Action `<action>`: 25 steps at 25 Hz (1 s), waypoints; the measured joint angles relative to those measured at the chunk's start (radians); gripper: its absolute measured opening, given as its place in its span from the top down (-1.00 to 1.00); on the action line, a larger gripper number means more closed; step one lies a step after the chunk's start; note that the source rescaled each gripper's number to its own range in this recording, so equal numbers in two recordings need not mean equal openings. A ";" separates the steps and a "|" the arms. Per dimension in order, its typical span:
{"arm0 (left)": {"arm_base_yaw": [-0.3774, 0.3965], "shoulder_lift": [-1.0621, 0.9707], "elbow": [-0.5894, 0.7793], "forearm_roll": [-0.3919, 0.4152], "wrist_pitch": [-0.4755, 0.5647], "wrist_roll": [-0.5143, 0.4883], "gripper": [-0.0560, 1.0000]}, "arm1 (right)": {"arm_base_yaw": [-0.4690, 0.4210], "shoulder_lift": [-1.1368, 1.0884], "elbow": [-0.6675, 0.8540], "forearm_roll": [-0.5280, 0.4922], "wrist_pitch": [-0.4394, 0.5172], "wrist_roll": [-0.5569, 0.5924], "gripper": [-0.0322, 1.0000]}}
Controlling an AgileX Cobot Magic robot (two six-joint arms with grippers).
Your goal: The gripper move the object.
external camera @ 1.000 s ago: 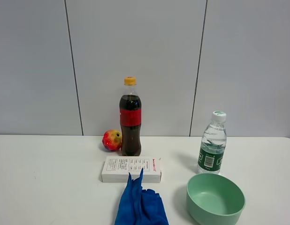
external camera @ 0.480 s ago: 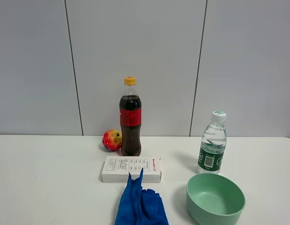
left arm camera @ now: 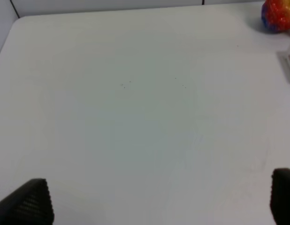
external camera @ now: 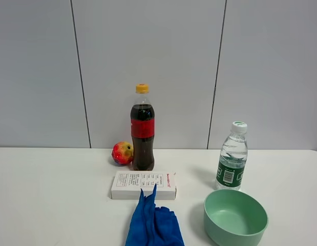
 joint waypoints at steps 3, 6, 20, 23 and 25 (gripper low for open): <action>0.000 0.000 0.000 0.008 0.000 0.003 -0.70 | 0.000 0.000 0.000 0.000 0.000 0.000 -1.00; 0.000 0.000 0.000 0.016 0.000 0.003 -0.70 | 0.000 0.000 0.000 0.000 0.000 0.000 -1.00; 0.000 0.000 0.000 0.001 0.000 0.048 -0.70 | 0.000 0.000 0.000 0.000 0.000 0.000 -1.00; 0.000 0.000 0.000 0.001 0.000 0.048 -0.69 | 0.000 0.000 0.000 0.000 0.000 0.000 -1.00; 0.000 0.000 0.000 0.001 0.000 0.048 -0.69 | 0.000 0.000 0.000 0.000 0.000 0.000 -1.00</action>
